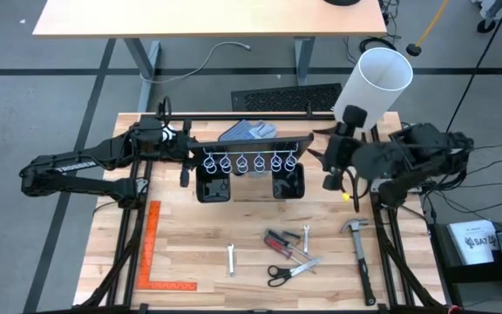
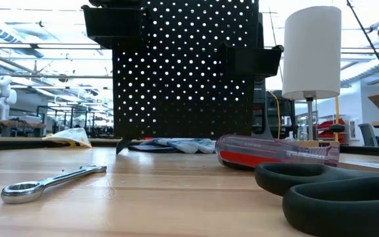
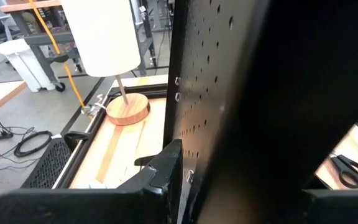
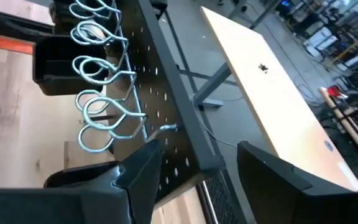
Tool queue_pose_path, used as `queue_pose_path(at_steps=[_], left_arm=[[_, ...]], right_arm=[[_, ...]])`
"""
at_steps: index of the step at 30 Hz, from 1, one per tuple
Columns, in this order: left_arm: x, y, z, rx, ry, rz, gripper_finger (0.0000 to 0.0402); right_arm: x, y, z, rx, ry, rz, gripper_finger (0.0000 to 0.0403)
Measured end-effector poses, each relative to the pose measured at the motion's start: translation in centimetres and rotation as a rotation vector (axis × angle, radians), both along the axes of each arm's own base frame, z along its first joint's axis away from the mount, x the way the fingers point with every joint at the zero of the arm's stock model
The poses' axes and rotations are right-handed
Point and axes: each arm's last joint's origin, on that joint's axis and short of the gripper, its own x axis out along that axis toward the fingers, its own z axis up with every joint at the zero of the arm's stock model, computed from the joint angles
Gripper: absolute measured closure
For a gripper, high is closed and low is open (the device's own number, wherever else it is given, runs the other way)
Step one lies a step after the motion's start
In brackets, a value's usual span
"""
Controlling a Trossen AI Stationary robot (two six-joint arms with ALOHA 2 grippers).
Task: Hang tools onto peg board
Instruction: Adjust the black pegboard on the table
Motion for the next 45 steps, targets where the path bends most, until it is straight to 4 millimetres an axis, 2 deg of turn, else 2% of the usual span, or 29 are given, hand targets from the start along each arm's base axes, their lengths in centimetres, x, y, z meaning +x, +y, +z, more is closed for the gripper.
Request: queue_pose_path(at_steps=[13, 21, 24, 28, 34, 45], left_arm=[[0.0, 0.0, -0.1, -0.005, 0.009, 0.002, 0.0314], [0.0, 0.0, -0.2, -0.007, 0.017, 0.003, 0.0314], [0.0, 0.0, -0.2, -0.007, 0.017, 0.003, 0.0314], [0.0, 0.0, -0.2, -0.007, 0.018, 0.003, 0.0314], [-0.1, 0.1, -0.2, 0.025, 0.02, 0.014, 0.0313], [-0.1, 0.1, -0.2, 0.008, 0.017, 0.025, 0.0313]], right_arm=[[1.2, -4.0, -0.1, 0.028, 0.104, 0.093, 0.0204], [2.6, -5.9, -1.0, 0.055, 0.187, 0.159, 0.0208], [3.1, -6.6, -1.4, 0.084, 0.212, 0.173, 0.0228], [3.4, -7.4, -1.6, 0.11, 0.219, 0.181, 0.0276], [3.3, -7.5, -1.7, 0.147, 0.227, 0.229, 0.0335], [3.5, -7.5, -1.6, 0.208, 0.193, 0.257, 0.0338]])
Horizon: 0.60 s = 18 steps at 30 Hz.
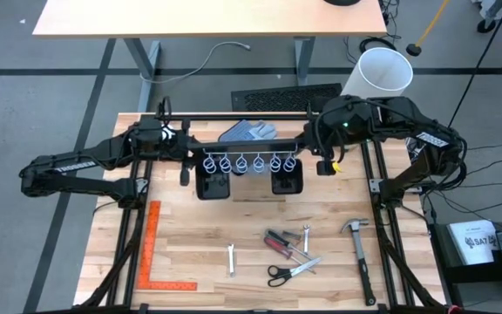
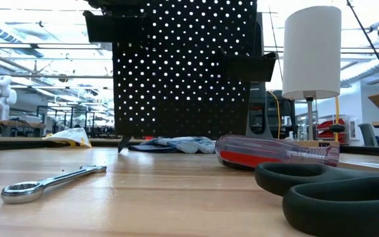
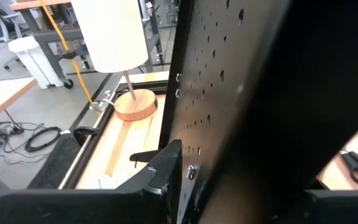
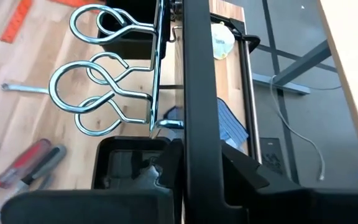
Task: Hang tools onto peg board
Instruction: Adjust the black pegboard on the table
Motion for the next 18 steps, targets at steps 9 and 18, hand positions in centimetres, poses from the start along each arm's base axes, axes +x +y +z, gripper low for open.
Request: queue_pose_path(at_steps=[9, 18], left_arm=[[-0.6, -0.4, 0.3, -0.104, -0.022, -0.041, 0.0313], [-1.0, -0.6, 0.4, -0.183, -0.023, -0.054, 0.0313]], right_arm=[[0.1, 0.3, 0.2, 0.16, -0.049, -0.022, 0.0339], [0.3, 0.5, 0.1, 0.302, -0.056, -0.054, 0.034]])
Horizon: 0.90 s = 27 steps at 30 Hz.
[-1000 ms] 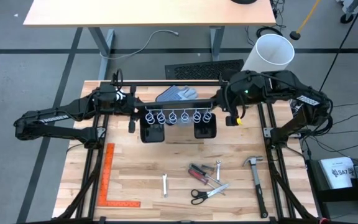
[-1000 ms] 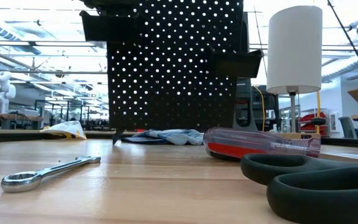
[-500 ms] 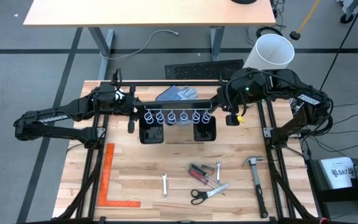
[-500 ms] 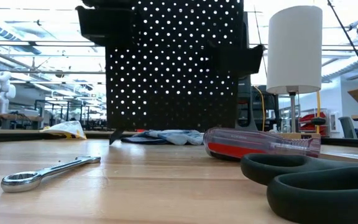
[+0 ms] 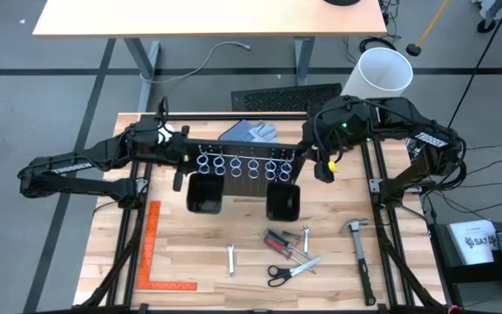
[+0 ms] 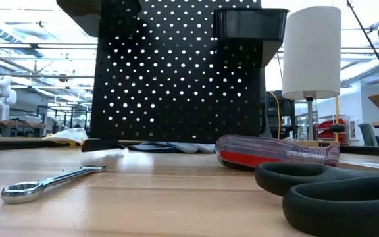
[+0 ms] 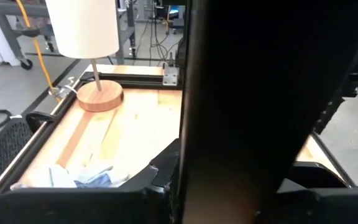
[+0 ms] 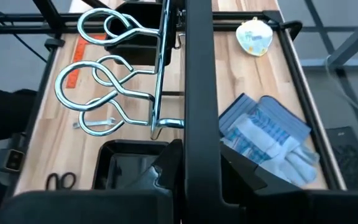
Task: Hang tools onto peg board
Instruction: Adjust the black pegboard on the table
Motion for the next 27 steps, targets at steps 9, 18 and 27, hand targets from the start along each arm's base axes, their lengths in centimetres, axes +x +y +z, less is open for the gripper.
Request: queue_pose_path(at_steps=[9, 18, 27], left_arm=[[0.0, 0.0, -0.1, -0.035, 0.012, -0.003, 0.0313], [0.3, -0.3, -0.6, -0.054, 0.037, -0.008, 0.0313], [0.9, -0.2, -1.0, -0.06, 0.067, -0.01, 0.0314]], right_arm=[[0.0, 0.1, -0.1, 0.048, 0.006, -0.015, 0.034], [0.0, 0.1, -0.1, 0.043, 0.006, -0.017, 0.034], [0.0, 0.0, -0.1, 0.036, 0.005, -0.02, 0.0335]])
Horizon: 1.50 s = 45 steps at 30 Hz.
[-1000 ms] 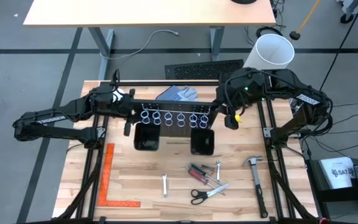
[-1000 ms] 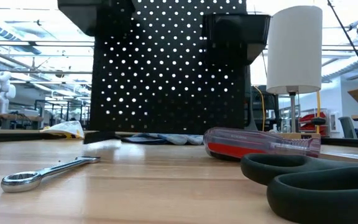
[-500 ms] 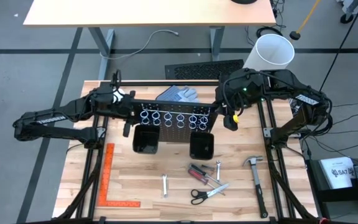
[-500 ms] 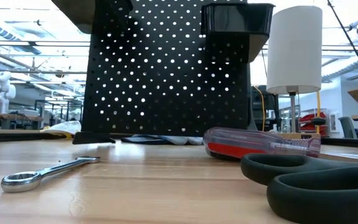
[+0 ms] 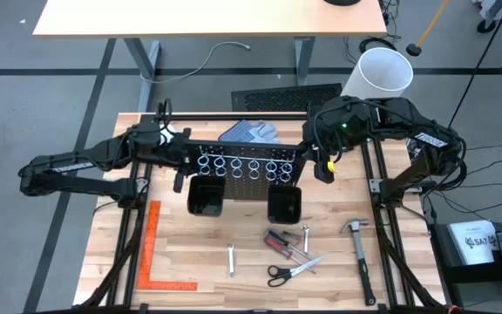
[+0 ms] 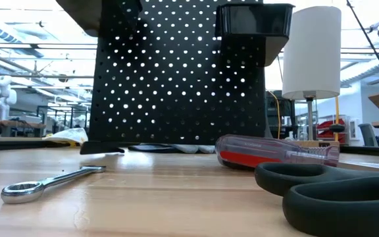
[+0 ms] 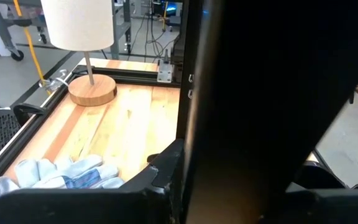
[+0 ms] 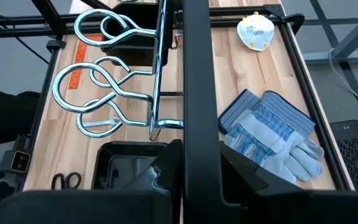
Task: Hang tools onto peg board
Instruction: Adjust the black pegboard on the table
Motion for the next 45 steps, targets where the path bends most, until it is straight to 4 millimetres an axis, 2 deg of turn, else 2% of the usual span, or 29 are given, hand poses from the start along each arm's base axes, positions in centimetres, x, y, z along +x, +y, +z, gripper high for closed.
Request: queue_pose_path(at_steps=[5, 10, 22, 30, 45], left_arm=[[0.2, 0.1, -0.1, 0.013, 0.007, 0.002, 0.0312], [0.3, 0.1, -0.2, 0.015, 0.007, 0.015, 0.0299], [-0.1, 0.0, 0.2, 0.018, -0.025, 0.003, 0.0258], [-1.1, -0.2, 1.4, 0.029, -0.099, 0.005, 0.0255], [-1.5, -0.3, 1.7, 0.031, -0.111, 0.024, 0.0256]], right_arm=[[-0.1, -0.1, 0.0, -0.022, 0.001, -0.022, 0.0329], [0.1, -0.2, 0.3, -0.051, -0.031, -0.048, 0.0295], [0.3, 0.2, 0.5, -0.104, -0.057, 0.037, 0.0228], [0.4, 0.3, 0.5, -0.135, -0.055, 0.069, 0.0223], [-0.6, 1.1, -0.6, -0.082, 0.091, 0.093, 0.0222]])
